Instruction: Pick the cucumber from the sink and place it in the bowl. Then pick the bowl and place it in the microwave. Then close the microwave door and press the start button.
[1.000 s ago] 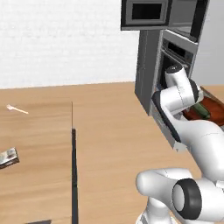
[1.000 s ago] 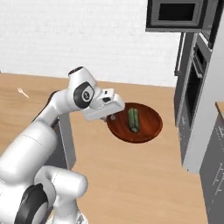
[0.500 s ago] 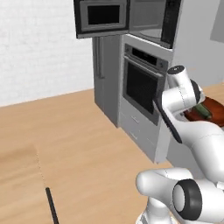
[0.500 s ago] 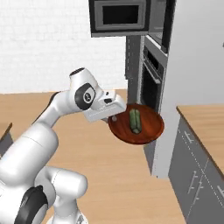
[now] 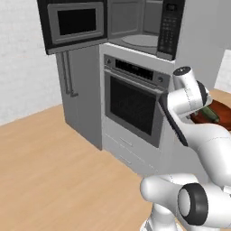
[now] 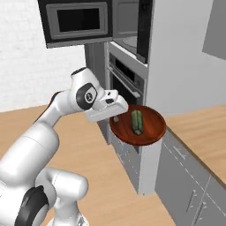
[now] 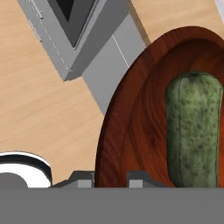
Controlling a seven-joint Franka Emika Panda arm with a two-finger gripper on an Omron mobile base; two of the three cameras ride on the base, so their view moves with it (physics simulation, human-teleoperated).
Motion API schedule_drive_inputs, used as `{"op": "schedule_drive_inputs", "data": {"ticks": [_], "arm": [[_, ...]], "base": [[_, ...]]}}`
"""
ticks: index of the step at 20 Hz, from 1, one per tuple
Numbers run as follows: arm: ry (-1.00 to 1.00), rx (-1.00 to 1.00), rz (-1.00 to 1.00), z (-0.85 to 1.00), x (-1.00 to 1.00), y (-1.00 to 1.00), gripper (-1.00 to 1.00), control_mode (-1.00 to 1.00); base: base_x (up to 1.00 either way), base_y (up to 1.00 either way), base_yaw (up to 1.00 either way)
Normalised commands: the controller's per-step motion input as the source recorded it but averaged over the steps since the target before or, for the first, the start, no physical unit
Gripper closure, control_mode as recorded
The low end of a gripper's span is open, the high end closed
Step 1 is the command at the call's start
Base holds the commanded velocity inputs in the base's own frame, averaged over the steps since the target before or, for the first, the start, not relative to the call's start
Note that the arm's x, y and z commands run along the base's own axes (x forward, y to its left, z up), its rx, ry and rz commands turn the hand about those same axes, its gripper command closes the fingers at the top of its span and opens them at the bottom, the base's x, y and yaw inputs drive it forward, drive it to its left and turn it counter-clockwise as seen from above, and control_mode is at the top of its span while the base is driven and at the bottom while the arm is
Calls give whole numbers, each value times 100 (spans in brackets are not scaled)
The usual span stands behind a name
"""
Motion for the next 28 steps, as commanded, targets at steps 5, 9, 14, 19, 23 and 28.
{"op": "schedule_drive_inputs", "data": {"ticks": [5, 9, 14, 19, 23, 28], "arm": [[0, 0, 0, 0, 0, 0, 100, 100], [0, 0, 0, 0, 0, 0, 100, 100], [0, 0, 0, 0, 0, 0, 100, 100], [0, 0, 0, 0, 0, 0, 100, 100], [0, 0, 0, 0, 0, 0, 100, 100], [0, 0, 0, 0, 0, 0, 100, 100]], "base": [[93, 82, -40], [85, 91, -36], [59, 89, -36], [47, 68, -36], [7, 69, -37], [28, 58, -38]]}}
